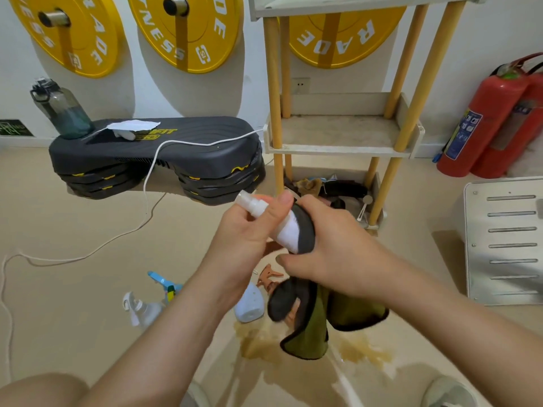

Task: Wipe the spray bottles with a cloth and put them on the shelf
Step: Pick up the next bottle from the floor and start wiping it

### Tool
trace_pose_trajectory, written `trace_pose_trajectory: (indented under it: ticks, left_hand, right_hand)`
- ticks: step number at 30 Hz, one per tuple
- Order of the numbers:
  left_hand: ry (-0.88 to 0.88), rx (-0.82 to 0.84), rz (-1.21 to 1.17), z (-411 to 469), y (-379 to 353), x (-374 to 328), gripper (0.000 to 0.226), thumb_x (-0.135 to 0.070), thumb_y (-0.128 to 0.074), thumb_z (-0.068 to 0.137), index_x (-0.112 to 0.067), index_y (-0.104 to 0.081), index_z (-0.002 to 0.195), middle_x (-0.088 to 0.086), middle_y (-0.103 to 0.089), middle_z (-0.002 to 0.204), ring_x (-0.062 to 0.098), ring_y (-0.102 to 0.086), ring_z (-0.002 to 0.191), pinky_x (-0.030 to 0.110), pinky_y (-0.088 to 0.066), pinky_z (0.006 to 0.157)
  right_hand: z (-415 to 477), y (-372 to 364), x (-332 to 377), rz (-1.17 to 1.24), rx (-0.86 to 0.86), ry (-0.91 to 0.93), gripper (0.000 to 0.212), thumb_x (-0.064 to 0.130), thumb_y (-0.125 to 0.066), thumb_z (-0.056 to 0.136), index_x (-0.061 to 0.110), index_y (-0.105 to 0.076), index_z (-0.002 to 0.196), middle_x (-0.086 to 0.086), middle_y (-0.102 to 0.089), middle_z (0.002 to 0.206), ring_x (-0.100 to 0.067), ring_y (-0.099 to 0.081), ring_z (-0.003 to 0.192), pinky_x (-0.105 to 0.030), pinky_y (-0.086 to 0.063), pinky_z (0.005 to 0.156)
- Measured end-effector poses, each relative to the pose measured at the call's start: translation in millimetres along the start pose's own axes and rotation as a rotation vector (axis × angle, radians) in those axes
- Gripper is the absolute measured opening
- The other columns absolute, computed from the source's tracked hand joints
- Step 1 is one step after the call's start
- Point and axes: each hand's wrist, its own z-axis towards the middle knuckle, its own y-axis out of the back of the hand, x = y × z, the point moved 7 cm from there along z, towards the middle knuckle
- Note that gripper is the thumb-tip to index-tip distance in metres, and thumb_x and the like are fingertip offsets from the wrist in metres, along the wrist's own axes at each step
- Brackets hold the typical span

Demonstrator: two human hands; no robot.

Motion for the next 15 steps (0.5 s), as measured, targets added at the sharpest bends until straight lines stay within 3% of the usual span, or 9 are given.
trace_pose_trajectory:
  ticks: [1,4,6,8,11,15]
  left_hand:
    - [-0.007,0.042,-0.059,3.2,3.8,-3.6,0.037,-0.028,-0.083,0.073,-0.014,-0.063,0.101,-0.003,-0.070,0.085,0.010,-0.069,0.080,0.025,-0.056,0.066]
    - [-0.086,0.239,-0.068,8.1,18.0,-20.7,0.074,-0.003,-0.084,0.065,-0.028,-0.056,0.129,0.009,-0.068,0.104,0.020,-0.068,0.091,0.034,-0.057,0.076]
    - [-0.185,0.352,0.275,2.4,16.7,-31.8,0.073,-0.009,-0.092,0.062,-0.035,-0.063,0.124,0.002,-0.072,0.103,0.017,-0.069,0.095,0.031,-0.058,0.079]
    - [-0.220,0.335,0.570,-3.6,9.8,-36.1,0.052,-0.024,-0.088,0.056,-0.034,-0.075,0.106,-0.008,-0.076,0.097,0.009,-0.071,0.091,0.028,-0.059,0.079]
    - [-0.193,0.162,0.716,-2.5,11.3,-32.2,0.044,-0.041,-0.084,0.047,-0.032,-0.077,0.090,-0.012,-0.076,0.079,0.001,-0.070,0.073,0.015,-0.055,0.068]
    - [-0.023,0.030,0.497,1.9,16.3,-7.9,0.044,-0.044,-0.081,0.059,-0.004,-0.073,0.077,0.008,-0.070,0.059,0.016,-0.066,0.050,0.021,-0.050,0.048]
  right_hand:
    - [3.5,2.5,-7.0,0.102,0.044,-0.049,0.045,0.038,-0.081,0.071,0.026,-0.053,0.105,0.006,-0.060,0.091,-0.013,-0.062,0.079,-0.043,-0.056,0.072]
    - [6.4,8.5,-18.1,0.353,0.237,-0.132,0.049,0.036,-0.087,0.065,0.026,-0.063,0.108,0.001,-0.067,0.096,-0.015,-0.069,0.085,-0.046,-0.059,0.081]
    - [2.6,4.7,-17.7,0.452,0.371,-0.139,0.046,0.027,-0.089,0.069,0.021,-0.068,0.108,-0.003,-0.071,0.097,-0.019,-0.071,0.089,-0.046,-0.059,0.087]
    - [-0.4,-0.8,-17.7,0.496,0.424,-0.143,0.042,0.022,-0.088,0.072,0.019,-0.068,0.108,-0.002,-0.072,0.098,-0.019,-0.071,0.093,-0.044,-0.057,0.092]
    - [1.0,-4.3,-21.9,0.325,0.368,-0.144,0.055,0.038,-0.091,0.064,0.029,-0.058,0.107,0.005,-0.065,0.101,-0.016,-0.065,0.095,-0.045,-0.054,0.092]
    - [-2.1,-7.9,-6.7,-0.067,0.329,0.044,0.071,0.043,-0.088,0.065,0.027,-0.042,0.118,0.009,-0.053,0.106,-0.010,-0.055,0.093,-0.032,-0.051,0.079]
